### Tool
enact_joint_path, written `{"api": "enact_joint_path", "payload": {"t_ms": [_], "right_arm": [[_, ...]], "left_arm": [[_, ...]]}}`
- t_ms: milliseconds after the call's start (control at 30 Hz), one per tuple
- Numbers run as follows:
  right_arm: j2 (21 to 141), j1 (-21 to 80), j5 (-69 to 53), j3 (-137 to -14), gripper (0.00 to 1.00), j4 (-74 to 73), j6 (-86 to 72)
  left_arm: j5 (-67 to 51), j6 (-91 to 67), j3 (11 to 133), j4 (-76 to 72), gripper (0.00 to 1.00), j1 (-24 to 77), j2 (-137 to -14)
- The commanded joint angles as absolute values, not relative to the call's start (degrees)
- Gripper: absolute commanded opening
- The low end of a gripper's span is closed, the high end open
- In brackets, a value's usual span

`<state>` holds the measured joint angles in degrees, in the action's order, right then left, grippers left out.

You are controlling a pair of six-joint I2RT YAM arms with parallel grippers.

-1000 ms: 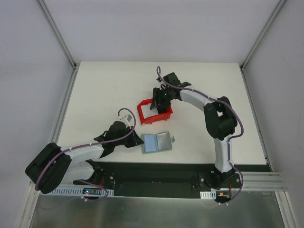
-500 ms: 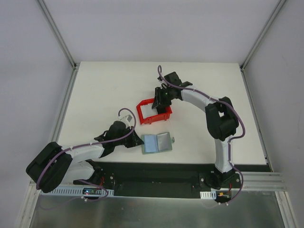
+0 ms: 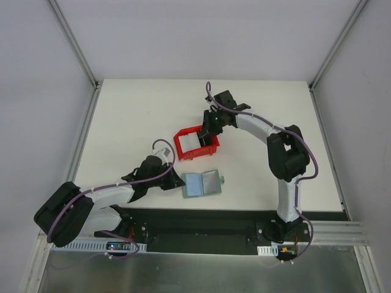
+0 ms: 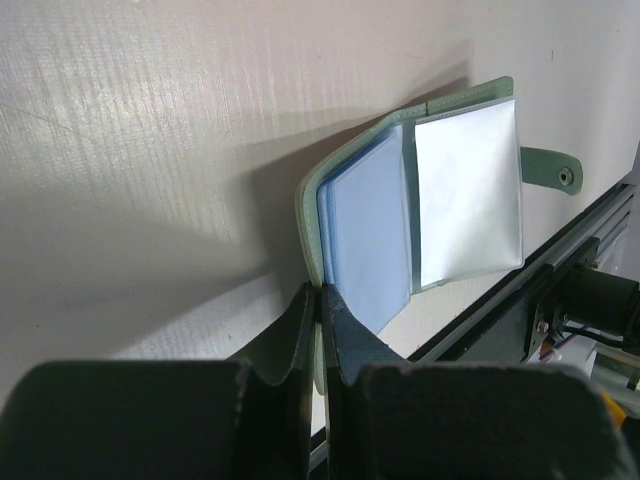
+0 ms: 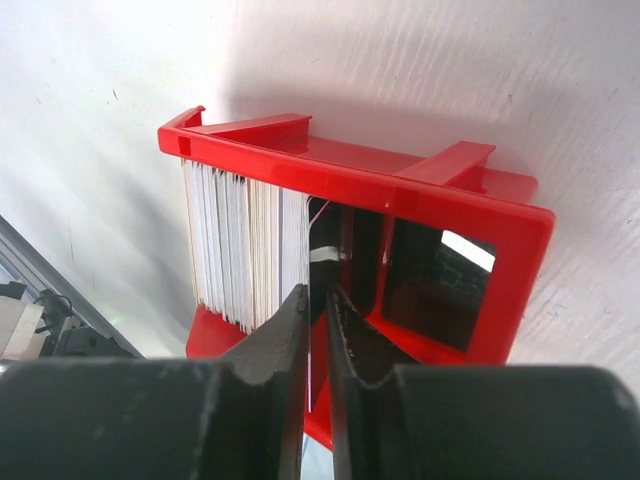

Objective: Put the credit cards into the card holder
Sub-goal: Pick up the credit card from the storage box.

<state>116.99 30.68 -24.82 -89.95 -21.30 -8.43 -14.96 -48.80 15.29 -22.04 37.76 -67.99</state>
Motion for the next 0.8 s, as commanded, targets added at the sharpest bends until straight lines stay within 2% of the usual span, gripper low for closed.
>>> {"api": "enact_joint_path", "payload": {"t_ms": [0, 33, 100, 233, 467, 567, 767], "right_arm": [[111.5, 30.3, -24.1, -91.0, 0.09, -22.5, -7.6], [111.4, 30.4, -23.0, -91.3, 0.04, -23.0, -7.3], [110.7, 30.4, -21.2, -91.5, 0.00, -23.6, -6.8], [107.1, 30.3, -17.0, -90.8, 0.00, -24.4, -4.7], [97.6, 29.8, -18.8, -86.4, 0.00, -23.1, -5.7], [91.3, 30.8, -25.0, -75.9, 0.00, -15.3, -11.6], [81.1, 36.1, -25.9, -54.1, 0.00, -0.7, -23.3]], "left_arm": [[-16.0, -48.2, 16.3, -23.6, 0.00, 37.3, -68.1], [-16.0, -48.1, 16.3, -23.6, 0.00, 37.2, -68.1], [-16.2, -48.1, 16.2, -23.6, 0.00, 37.3, -68.1], [-16.1, -48.1, 15.8, -23.6, 0.00, 37.2, -67.6], [-15.2, -48.2, 14.5, -23.5, 0.00, 37.2, -66.5], [-14.9, -48.2, 14.2, -23.8, 0.00, 37.3, -66.8], [-15.2, -48.5, 14.1, -24.4, 0.00, 37.3, -67.2]]}}
